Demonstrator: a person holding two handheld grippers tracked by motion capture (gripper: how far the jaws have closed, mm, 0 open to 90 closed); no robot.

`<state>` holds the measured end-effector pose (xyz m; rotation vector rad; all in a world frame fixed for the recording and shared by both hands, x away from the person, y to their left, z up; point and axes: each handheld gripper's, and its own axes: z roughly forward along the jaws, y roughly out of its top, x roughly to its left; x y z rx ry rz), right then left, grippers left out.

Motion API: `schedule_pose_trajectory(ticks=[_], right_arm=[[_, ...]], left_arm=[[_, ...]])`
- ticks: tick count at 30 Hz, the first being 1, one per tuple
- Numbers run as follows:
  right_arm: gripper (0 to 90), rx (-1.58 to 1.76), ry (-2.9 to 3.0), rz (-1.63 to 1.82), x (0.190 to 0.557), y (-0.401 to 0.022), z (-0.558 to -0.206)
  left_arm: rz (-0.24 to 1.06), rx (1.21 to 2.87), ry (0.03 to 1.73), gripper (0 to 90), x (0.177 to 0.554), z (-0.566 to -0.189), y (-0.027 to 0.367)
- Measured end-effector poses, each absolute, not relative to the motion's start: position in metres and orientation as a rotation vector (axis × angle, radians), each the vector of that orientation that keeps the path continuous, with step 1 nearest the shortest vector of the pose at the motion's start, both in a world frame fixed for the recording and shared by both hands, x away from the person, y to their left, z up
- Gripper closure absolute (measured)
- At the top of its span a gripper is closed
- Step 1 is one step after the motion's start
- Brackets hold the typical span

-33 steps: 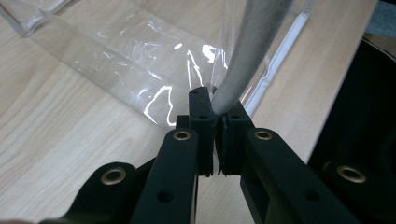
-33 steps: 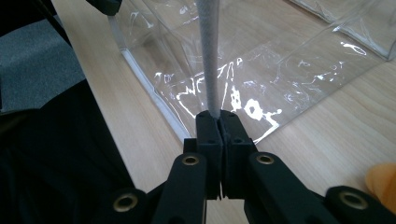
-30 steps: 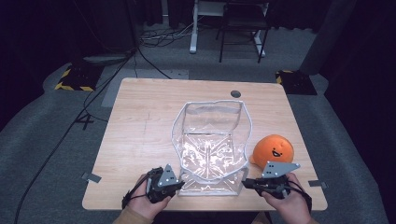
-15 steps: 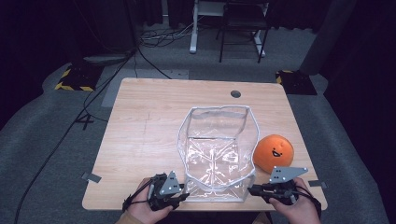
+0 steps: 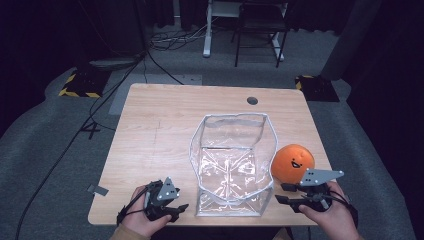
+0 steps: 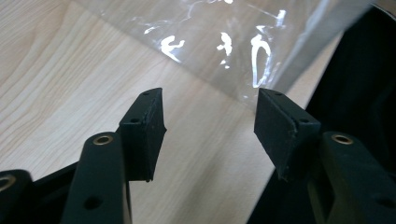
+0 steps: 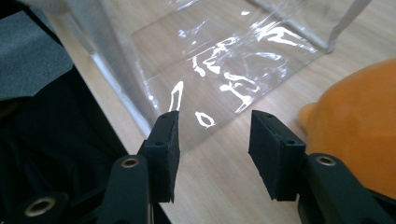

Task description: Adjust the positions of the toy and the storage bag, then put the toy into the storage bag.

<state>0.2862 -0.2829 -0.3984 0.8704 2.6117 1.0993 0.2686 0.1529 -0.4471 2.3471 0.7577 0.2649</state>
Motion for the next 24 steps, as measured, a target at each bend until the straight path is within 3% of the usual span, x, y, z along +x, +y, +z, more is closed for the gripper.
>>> schedule_pose_trajectory(ticks=[8, 24], right_arm=[[52.5, 0.908, 2.568, 1.055, 0.297, -0.296, -0.388], [45.5, 1.019, 2.461, 1.002, 0.327, -0.336, -0.365]], left_arm=[[0.362, 2.288, 0.903, 36.9, 0.292, -0.459, 0.170], [0.359, 2.185, 1.139, 30.0, 0.320, -0.493, 0.213]])
